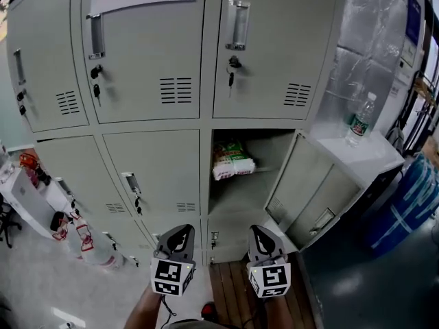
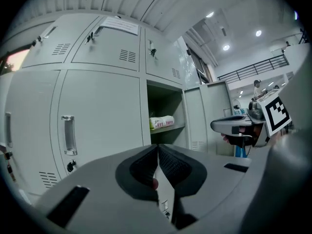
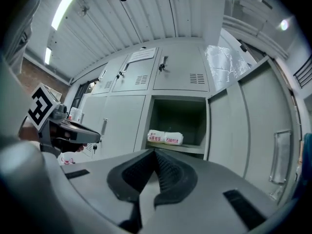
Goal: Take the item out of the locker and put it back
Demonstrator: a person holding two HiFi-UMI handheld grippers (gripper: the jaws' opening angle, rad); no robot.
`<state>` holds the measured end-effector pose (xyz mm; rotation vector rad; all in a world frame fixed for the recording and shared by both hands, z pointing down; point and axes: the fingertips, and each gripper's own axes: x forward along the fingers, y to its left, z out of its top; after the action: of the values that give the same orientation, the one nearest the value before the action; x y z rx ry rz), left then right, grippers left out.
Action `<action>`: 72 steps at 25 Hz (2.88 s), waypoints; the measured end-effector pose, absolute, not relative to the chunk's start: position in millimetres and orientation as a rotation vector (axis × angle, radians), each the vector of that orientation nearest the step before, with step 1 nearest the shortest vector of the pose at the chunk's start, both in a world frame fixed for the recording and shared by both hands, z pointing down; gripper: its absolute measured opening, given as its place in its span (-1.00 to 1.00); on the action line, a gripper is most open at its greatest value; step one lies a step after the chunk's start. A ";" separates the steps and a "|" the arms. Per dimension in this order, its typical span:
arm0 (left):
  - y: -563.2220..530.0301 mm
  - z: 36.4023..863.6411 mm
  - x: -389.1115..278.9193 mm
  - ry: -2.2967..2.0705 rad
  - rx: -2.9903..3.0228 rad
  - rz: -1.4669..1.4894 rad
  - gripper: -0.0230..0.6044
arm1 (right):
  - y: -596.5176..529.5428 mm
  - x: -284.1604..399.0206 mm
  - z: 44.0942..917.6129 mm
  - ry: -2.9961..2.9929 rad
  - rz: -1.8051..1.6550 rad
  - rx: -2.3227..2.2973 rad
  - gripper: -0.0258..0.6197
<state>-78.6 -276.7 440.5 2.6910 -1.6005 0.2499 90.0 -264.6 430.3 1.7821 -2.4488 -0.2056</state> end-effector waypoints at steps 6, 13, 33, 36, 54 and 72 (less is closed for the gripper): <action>-310.4 449.0 -86.4 -1.609 2.666 0.259 -0.83 | -317.8 80.8 423.4 -2.320 -0.455 1.694 -0.86; -328.4 459.1 -97.1 -1.629 2.634 0.264 -0.83 | -367.4 74.6 415.0 -2.103 -0.700 1.545 -0.35; -352.2 465.0 -131.4 -1.731 2.536 0.254 -0.83 | -478.2 43.2 420.1 -1.803 -0.955 1.312 0.19; -354.4 464.9 -134.2 -1.748 2.530 0.263 -0.83 | -486.0 40.4 422.9 -1.796 -0.953 1.303 0.19; -352.3 469.3 -140.0 -1.767 2.502 0.263 -0.83 | -482.2 46.1 418.3 -1.757 -0.889 1.321 -0.16; -326.7 450.2 -112.2 -1.717 2.588 0.227 -0.83 | -394.3 81.7 352.8 -2.096 -0.689 1.669 -0.25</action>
<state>-112.2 -326.7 450.2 2.5879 -1.7169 0.2273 81.7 -394.3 352.8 1.6687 -2.0957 -0.6887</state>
